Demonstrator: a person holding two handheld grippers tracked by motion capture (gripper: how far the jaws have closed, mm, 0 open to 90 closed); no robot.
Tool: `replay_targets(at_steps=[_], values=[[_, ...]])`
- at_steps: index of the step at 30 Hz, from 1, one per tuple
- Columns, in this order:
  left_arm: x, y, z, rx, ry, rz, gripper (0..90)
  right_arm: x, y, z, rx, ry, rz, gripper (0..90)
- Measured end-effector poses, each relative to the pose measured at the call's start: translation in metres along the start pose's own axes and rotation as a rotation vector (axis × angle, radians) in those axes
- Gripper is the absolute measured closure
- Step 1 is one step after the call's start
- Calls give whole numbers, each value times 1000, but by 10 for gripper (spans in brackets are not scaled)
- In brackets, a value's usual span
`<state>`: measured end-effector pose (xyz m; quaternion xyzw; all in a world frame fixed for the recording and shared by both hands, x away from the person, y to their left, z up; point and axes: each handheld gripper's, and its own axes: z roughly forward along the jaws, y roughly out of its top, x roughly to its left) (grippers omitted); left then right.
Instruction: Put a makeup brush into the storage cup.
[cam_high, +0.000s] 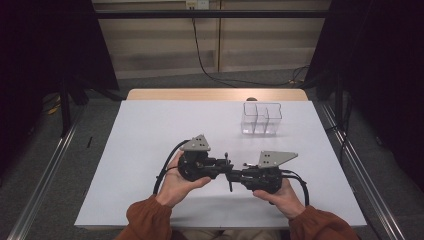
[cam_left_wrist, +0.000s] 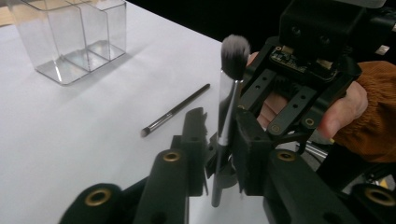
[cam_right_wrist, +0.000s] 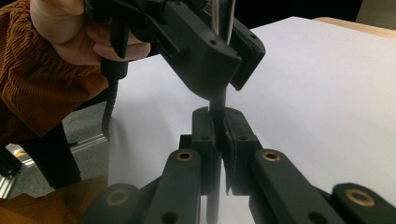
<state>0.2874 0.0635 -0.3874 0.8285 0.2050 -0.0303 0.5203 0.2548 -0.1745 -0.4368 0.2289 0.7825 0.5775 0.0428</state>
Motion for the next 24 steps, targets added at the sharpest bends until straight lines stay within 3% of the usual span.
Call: replay_targets(at_steps=[4, 8, 10, 18, 20, 24], values=[[1, 0, -2, -19, 18, -6, 665, -1, 0, -2, -3, -10, -1, 839], [1, 0, -6, -36, 35, -2, 519, -2, 1, -3, -9, -23, 0, 839], [1, 0, -7, -35, 43, -5, 493, -2, 1, -4, -9, -24, 0, 839], [0, -1, -8, -51, 100, 3, 212, -3, 1, -6, -14, -34, -1, 840], [2, -2, -12, -81, 133, -5, 161, -3, 1, -7, -16, -38, -2, 839], [6, -5, -18, -121, 161, -5, 63, -4, 2, -8, -22, -45, 2, 840]])
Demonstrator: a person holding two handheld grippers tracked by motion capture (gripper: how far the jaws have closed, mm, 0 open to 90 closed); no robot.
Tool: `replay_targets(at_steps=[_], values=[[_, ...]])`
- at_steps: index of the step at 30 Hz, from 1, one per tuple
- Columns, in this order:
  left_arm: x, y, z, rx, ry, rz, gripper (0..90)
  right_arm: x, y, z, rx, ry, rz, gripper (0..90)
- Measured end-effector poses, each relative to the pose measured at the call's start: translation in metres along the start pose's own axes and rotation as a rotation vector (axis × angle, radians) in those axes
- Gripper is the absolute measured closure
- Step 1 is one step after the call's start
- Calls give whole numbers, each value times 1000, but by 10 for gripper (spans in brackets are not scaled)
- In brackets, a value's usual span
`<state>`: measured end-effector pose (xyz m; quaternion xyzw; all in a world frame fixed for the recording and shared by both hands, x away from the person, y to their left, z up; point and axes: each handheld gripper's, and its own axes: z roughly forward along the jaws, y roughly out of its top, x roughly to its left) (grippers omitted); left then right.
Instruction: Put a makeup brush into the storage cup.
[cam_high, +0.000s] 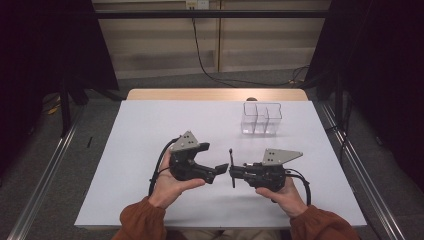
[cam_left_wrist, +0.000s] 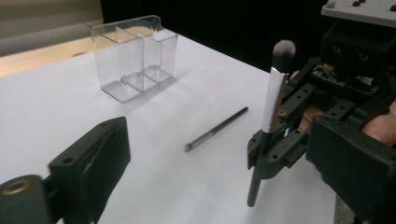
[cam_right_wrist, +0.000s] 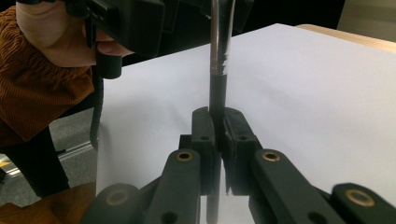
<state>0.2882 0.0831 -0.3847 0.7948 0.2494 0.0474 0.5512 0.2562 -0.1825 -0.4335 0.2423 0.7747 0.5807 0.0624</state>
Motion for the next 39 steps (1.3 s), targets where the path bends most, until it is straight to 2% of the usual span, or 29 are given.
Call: replay_targets(at_steps=[4, 7, 9, 12, 14, 15, 17, 20, 24, 26, 30, 31, 37, 39], values=[[3, -1, -6, -7, 31, -3, 35, 0, 0, 0, -1, -2, 1, 840], [7, -4, -11, -18, 48, -22, 23, 0, 0, -1, -1, -3, 2, 839], [9, -9, -14, -10, 84, -12, 25, -1, 0, -1, -3, -8, 5, 839], [12, -13, -20, -28, 101, -10, 27, -1, 0, -2, -6, -13, 5, 840], [13, -14, -22, -32, 99, -19, 27, -2, 0, -2, -7, -13, 4, 839], [15, -15, -24, -32, 114, -32, 27, -2, 1, -3, -7, -16, 6, 839], [18, -18, -28, -36, 142, -11, 23, -2, 1, -3, -7, -20, 7, 840], [20, -20, -32, -41, 143, -26, 20, -3, 1, -4, -10, -25, 6, 840], [22, -26, -40, -48, 146, -21, 20, -5, 2, -5, -11, -39, 11, 839], [24, -28, -44, -41, 160, -7, 20, -6, 2, -6, -18, -46, 11, 839], [26, -32, -51, -62, 180, -17, 20, -7, 3, -8, -22, -58, 14, 839], [28, -33, -54, -62, 197, -33, 21, -8, 4, -9, -26, -62, 16, 839], [31, -37, -60, -86, 212, -69, 29, -11, 5, -11, -25, -81, 20, 839], [32, -39, -63, -84, 221, -61, 28, -11, 6, -12, -27, -84, 24, 839]])
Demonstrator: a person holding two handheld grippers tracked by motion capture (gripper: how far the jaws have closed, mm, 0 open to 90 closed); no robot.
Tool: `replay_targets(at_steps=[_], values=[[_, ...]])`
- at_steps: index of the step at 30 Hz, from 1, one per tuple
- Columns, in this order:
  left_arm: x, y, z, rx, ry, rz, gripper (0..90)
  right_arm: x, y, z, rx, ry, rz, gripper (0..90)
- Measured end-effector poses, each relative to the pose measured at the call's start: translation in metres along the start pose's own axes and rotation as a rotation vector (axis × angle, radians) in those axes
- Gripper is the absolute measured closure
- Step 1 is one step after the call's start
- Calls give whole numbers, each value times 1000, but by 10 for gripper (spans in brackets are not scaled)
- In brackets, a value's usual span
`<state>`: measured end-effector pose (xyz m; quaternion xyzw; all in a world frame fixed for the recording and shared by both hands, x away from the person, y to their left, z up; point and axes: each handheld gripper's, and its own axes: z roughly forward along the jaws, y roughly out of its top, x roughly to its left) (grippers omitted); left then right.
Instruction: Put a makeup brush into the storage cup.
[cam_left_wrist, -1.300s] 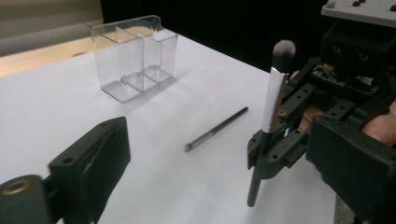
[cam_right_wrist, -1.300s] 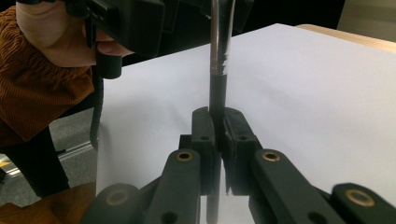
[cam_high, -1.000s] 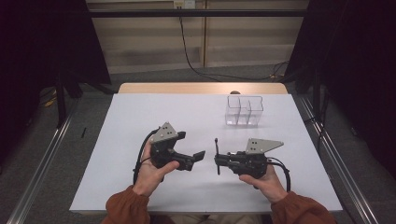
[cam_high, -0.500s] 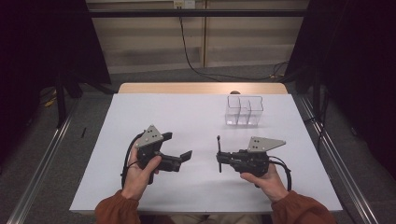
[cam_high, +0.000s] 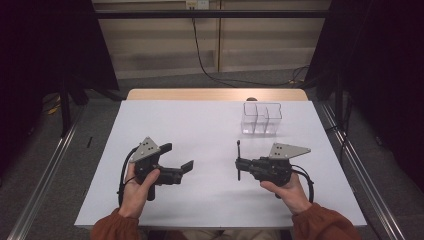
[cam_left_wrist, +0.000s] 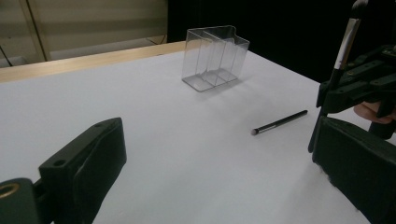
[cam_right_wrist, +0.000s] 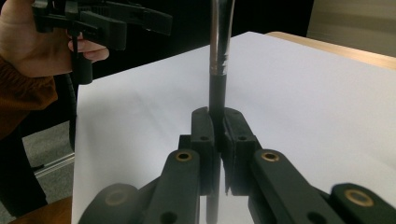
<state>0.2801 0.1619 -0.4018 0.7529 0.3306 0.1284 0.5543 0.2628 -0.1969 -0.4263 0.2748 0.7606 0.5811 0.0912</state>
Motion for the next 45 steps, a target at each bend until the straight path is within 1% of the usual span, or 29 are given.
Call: replay_targets(at_steps=[3, 5, 6, 7, 8, 10, 12, 13, 14, 15, 16, 17, 18, 21, 24, 27, 28, 29, 31, 32, 33, 34, 37, 39, 40, 43, 45], values=[[1, -2, -2, -14, 6, -7, 29, -1, 1, -1, -4, -9, 0, 839], [2, -6, -4, -43, 23, -4, 35, -2, 3, -4, -12, -16, -5, 839], [4, -9, -6, -51, 31, -16, 37, -3, 4, -4, -14, -19, -4, 840], [4, -9, -6, -51, 31, -16, 37, -3, 4, -4, -14, -19, -4, 840], [6, -11, -8, -53, 36, -20, 37, -4, 7, -6, -10, -27, -17, 840], [9, -15, -12, -60, 43, -26, 37, -6, 9, -7, -16, -32, -18, 839], [11, -16, -13, -59, 47, -23, 37, -7, 10, -7, -12, -39, -23, 839], [12, -17, -15, -57, 57, -18, 37, -7, 10, -7, -12, -39, -23, 839], [14, -20, -19, -69, 55, -24, 37, -9, 11, -8, -14, -46, -22, 840], [14, -21, -21, -70, 65, -15, 37, -10, 11, -8, -11, -51, -23, 840], [14, -21, -21, -70, 65, -15, 36, -10, 11, -8, -11, -51, -23, 840], [15, -22, -24, -74, 73, -5, 36, -12, 11, -8, -11, -54, -22, 840], [16, -25, -27, -86, 70, -22, 36, -14, 12, -9, -8, -61, -19, 839], [16, -27, -30, -79, 79, -14, 35, -16, 12, -10, -9, -70, -17, 840], [18, -30, -36, -95, 79, -19, 32, -19, 15, -10, -16, -79, -18, 839], [20, -31, -39, -98, 86, -14, 30, -21, 18, -10, -21, -85, -21, 839], [19, -33, -41, -100, 80, -6, 36, -23, 21, -9, -27, -88, -20, 839], [19, -33, -41, -100, 80, -6, 35, -24, 22, -8, -25, -92, -25, 839], [18, -36, -43, -99, 87, 11, 35, -25, 23, -8, -22, -96, -21, 839], [20, -38, -46, -108, 63, 16, 31, -27, 24, -5, -13, -100, -24, 839], [20, -38, -46, -108, 63, 16, 29, -27, 24, -5, -13, -100, -24, 839], [23, -40, -50, -107, 79, 12, 30, -29, 25, -4, -16, -102, -24, 839], [26, -43, -54, -110, 91, 4, 29, -31, 27, -4, -23, -105, -25, 839], [29, -47, -58, -116, 107, -3, 29, -33, 29, -4, -26, -112, -23, 839], [31, -50, -61, -112, 120, -2, 26, -35, 31, -4, -24, -121, -24, 839], [33, -53, -62, -120, 128, -10, 25, -37, 34, -4, -27, -131, -25, 839], [36, -54, -63, -115, 133, -10, 23, -40, 37, -5, -31, -137, -28, 839]])
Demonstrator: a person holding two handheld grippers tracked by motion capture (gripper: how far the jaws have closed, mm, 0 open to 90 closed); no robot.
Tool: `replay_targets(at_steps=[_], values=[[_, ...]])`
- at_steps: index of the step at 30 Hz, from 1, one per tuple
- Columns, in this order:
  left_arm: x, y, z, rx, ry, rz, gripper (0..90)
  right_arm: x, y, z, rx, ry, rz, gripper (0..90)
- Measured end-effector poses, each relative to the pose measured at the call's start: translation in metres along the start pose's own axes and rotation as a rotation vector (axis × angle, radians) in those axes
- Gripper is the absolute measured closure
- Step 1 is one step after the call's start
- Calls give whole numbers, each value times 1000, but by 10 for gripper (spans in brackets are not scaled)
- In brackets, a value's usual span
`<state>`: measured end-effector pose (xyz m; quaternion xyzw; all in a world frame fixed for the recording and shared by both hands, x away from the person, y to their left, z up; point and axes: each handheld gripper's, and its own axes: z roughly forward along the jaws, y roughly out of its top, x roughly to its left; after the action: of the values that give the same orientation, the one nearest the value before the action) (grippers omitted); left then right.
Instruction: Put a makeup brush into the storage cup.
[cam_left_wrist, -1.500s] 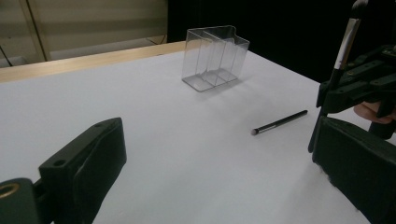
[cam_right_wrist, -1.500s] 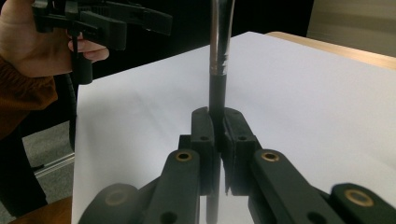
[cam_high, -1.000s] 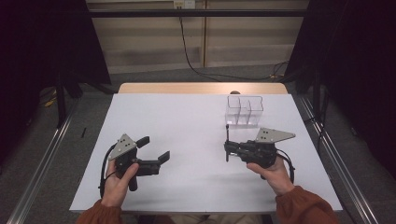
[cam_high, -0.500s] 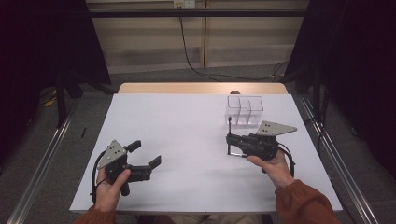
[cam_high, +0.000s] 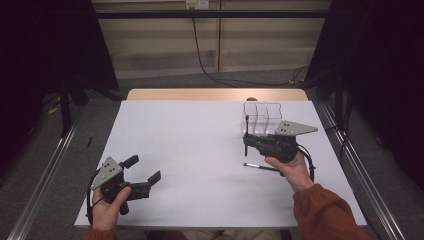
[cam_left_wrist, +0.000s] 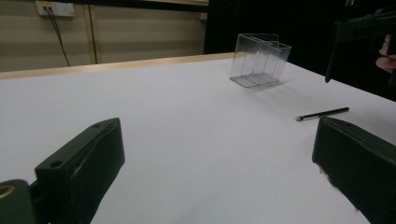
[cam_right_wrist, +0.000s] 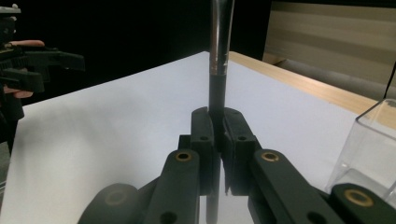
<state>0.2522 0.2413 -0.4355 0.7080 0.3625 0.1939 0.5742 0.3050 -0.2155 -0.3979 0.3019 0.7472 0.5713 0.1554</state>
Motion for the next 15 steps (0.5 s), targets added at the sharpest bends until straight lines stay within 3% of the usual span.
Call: replay_targets(at_steps=[3, 15], values=[[-1, -2, 2, -16, 1, 33, 24, -6, 6, 1, -9, -17, 4, 839], [-1, -4, -1, -18, -8, 19, 26, -28, 26, 5, -20, -84, 20, 839]])
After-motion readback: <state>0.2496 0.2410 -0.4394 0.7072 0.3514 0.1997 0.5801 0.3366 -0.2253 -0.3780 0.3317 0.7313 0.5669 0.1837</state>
